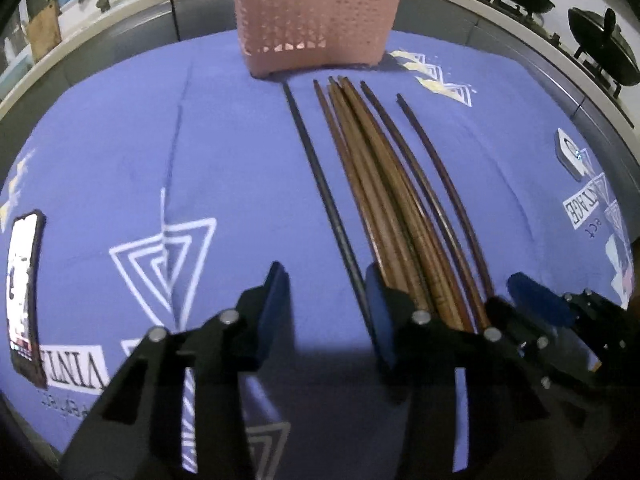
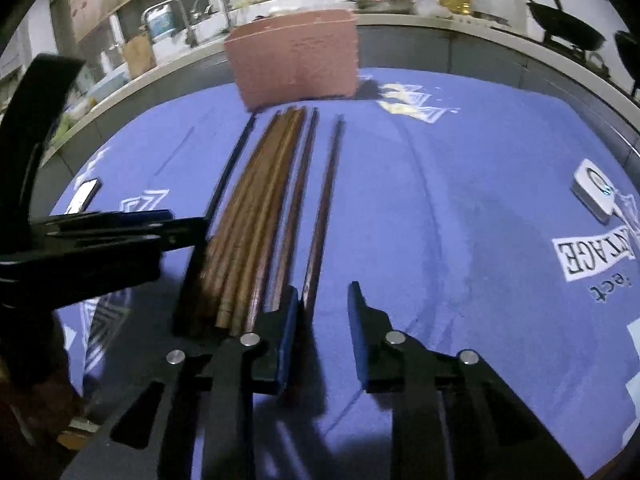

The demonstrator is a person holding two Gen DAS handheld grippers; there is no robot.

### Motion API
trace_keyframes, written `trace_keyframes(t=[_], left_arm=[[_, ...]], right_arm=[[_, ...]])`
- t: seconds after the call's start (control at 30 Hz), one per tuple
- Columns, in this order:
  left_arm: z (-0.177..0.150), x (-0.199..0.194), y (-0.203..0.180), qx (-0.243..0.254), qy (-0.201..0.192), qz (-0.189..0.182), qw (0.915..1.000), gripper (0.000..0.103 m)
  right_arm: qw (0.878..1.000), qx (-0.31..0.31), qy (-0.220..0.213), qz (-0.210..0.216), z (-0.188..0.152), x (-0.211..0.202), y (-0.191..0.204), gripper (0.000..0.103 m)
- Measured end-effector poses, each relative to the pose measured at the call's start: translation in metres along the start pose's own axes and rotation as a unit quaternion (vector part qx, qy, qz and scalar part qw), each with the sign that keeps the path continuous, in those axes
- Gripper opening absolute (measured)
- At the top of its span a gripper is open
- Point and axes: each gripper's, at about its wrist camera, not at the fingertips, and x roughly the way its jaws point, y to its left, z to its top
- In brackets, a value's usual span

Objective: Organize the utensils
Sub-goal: 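Grasp a black chopstick with the left tool while the right tool grasps a brown chopstick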

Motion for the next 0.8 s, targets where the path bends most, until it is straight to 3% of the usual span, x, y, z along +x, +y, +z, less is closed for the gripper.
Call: trace_keyframes(t=[0.2,0.27,0.33,0.4,0.57,0.67,0.8], left_arm=[[0.010,0.011,-0.005,0.018,-0.018,0.025,0.9994,0.040],[0.013,0.016,-0.008,0.031,-0.035,0.035,0.9983,0.037],[0.014,0.017,-0.005,0.029,-0.054,0.038,0.9974,0.013],[0.015,0.018,-0.001,0.024,-0.060,0.045,0.9969,0.007],[0.011,0.015,0.011,0.010,-0.071,0.061,0.9956,0.007],[0.006,0.013,0.005,0.024,-0.076,0.068,0.9945,0.007],[0.005,0.011,0.006,0.017,-0.073,0.050,0.9960,0.007]], right_arm=[[0.999,-0.022,-0.006,-0.029,-0.002,0.000,0.004,0.025],[0.999,-0.031,-0.001,-0.038,-0.004,-0.002,0.001,0.020],[0.998,-0.026,0.010,-0.051,-0.006,-0.008,-0.013,0.011],[0.998,0.006,0.018,-0.068,-0.007,-0.015,-0.034,0.009],[0.992,0.083,0.019,-0.092,-0.014,-0.029,-0.075,0.008],[0.991,0.078,0.023,-0.106,-0.020,-0.029,-0.069,0.008],[0.991,0.072,0.029,-0.110,-0.018,-0.030,-0.063,0.007]])
